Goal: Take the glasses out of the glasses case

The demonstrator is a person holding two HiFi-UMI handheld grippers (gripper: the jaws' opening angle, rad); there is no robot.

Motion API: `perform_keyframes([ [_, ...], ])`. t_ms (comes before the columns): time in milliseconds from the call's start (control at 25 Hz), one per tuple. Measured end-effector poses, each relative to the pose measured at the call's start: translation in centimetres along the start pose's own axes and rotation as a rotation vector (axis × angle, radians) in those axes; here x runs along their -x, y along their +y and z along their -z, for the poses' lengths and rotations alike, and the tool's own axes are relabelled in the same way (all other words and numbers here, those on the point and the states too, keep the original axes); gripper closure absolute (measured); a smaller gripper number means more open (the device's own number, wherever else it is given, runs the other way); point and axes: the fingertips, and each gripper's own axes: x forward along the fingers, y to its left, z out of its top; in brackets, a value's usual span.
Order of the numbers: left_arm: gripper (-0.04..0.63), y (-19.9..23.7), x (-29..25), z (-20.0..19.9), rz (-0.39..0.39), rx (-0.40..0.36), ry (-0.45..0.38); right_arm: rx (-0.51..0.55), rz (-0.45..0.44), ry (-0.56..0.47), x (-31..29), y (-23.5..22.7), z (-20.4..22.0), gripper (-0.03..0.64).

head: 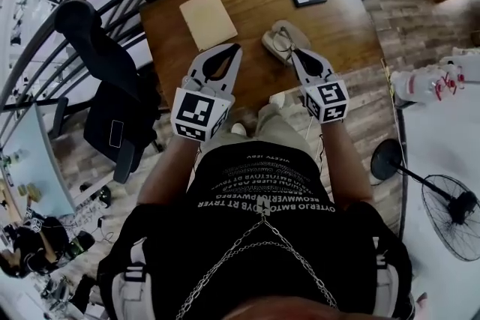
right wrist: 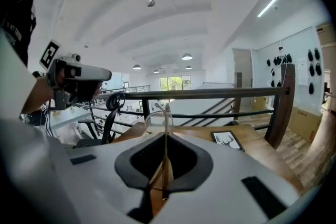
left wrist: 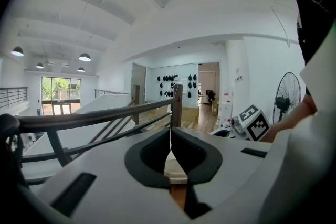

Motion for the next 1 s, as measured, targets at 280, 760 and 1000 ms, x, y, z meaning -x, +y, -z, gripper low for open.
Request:
perform_keyframes([
  [280,0.566,-1.1,2.0,-1.0,0.014,-0.045,-0.029,0.02,0.016,-0.117,3.7,2.7,-4.0,0.592],
  [760,0.566,-2.3,4.7,-1.4,0.053,-0.1,-0.049,0.01,0.056,-0.267,9.5,6.2,-10.2,0.592],
  [1000,0.566,-2.3,4.9,-1.2,0.059,-0.089,-0.057,0.025,0.043,-0.287,10.3,7.2,-11.5,0.592],
])
